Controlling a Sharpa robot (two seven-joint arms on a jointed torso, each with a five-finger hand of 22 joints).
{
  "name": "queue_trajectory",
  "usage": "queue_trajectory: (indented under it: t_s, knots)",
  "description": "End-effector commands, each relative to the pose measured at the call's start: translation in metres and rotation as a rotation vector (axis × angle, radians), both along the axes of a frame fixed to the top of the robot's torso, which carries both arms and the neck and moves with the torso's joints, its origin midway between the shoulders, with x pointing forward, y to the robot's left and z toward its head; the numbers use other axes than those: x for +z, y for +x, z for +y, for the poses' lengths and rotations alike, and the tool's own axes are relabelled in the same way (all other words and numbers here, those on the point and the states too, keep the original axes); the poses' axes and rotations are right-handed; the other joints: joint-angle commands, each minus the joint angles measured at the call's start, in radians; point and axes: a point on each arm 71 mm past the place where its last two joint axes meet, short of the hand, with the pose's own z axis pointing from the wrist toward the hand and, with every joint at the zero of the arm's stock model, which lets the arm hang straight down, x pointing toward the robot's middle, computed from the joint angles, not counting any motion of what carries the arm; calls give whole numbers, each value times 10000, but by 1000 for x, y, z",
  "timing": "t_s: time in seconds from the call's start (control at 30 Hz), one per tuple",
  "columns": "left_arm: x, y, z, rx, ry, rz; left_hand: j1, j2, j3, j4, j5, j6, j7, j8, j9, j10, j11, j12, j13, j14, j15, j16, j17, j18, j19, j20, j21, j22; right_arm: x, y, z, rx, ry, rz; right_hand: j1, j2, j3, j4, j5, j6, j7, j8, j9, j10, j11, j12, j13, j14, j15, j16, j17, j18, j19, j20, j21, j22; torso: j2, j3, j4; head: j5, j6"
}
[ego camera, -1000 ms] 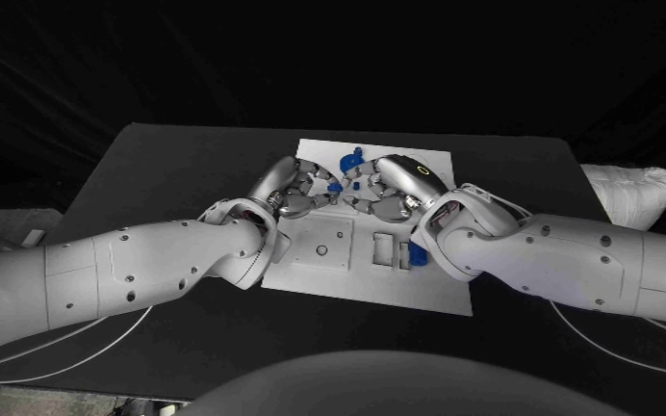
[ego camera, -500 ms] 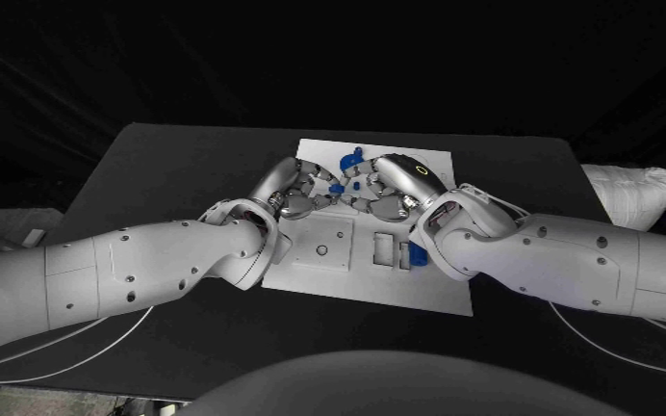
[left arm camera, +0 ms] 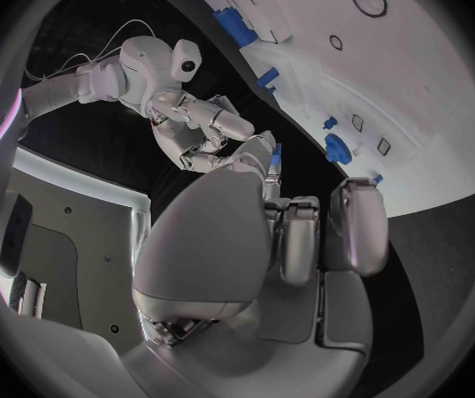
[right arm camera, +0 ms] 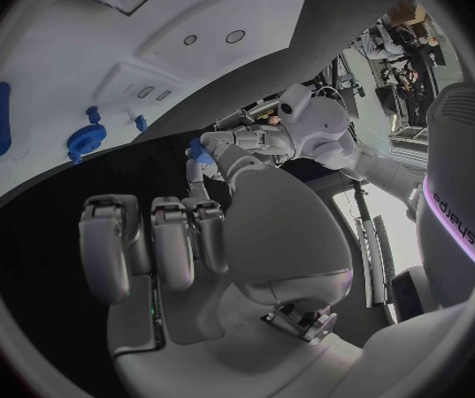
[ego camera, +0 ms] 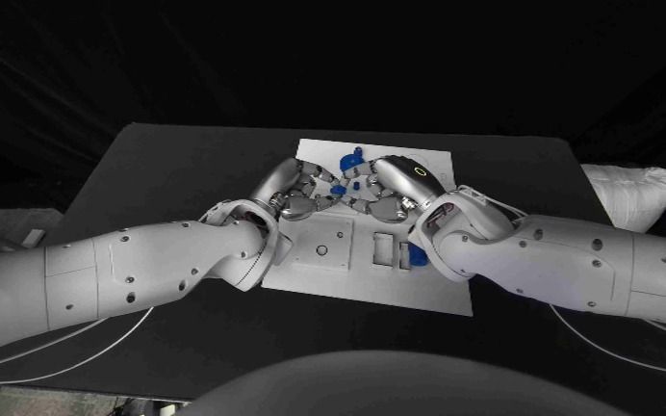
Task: Assemble the parts on the task board
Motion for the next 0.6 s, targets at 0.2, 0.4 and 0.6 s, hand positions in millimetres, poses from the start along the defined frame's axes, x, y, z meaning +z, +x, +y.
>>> queue_trajectory:
  t_s: [0.2,0.4,0.6]
  knots:
    - [1,-3,-5,-305,-126,-1,8,59,44,-13,-2,104,-64,36,102,1059,-69,59,2605,1054,-71,25,2632,-70,77,-2,46,1409,-3,0,0,38,-276,-80,202,90,82,-237,1934,251,-102,377,422,1032,-109,39,2635,1060,-74,34,2631,40,400,-93,-76,2296,-4,1,3,-5,0]
    - [1,-3,-5,-343,-130,3,6,58,42,-11,-19,102,-65,36,100,1059,-69,59,2605,1054,-72,25,2632,-67,70,-3,38,1403,-4,0,-1,116,-307,-19,271,31,312,-480,3618,415,-197,765,979,1032,-207,39,2635,1060,-165,34,2631,40,395,-179,-85,2295,-3,1,-3,5,0]
    - [2,-3,-5,-398,-146,-23,3,57,40,-10,-29,97,-64,35,98,1059,-70,59,2605,1054,-72,25,2632,-64,62,-4,28,1394,-5,0,-1,169,-355,120,276,41,449,-585,3972,371,-205,885,1229,1032,-213,39,2635,1060,-178,34,2631,40,393,-189,-88,2294,-2,-1,-3,-8,0]
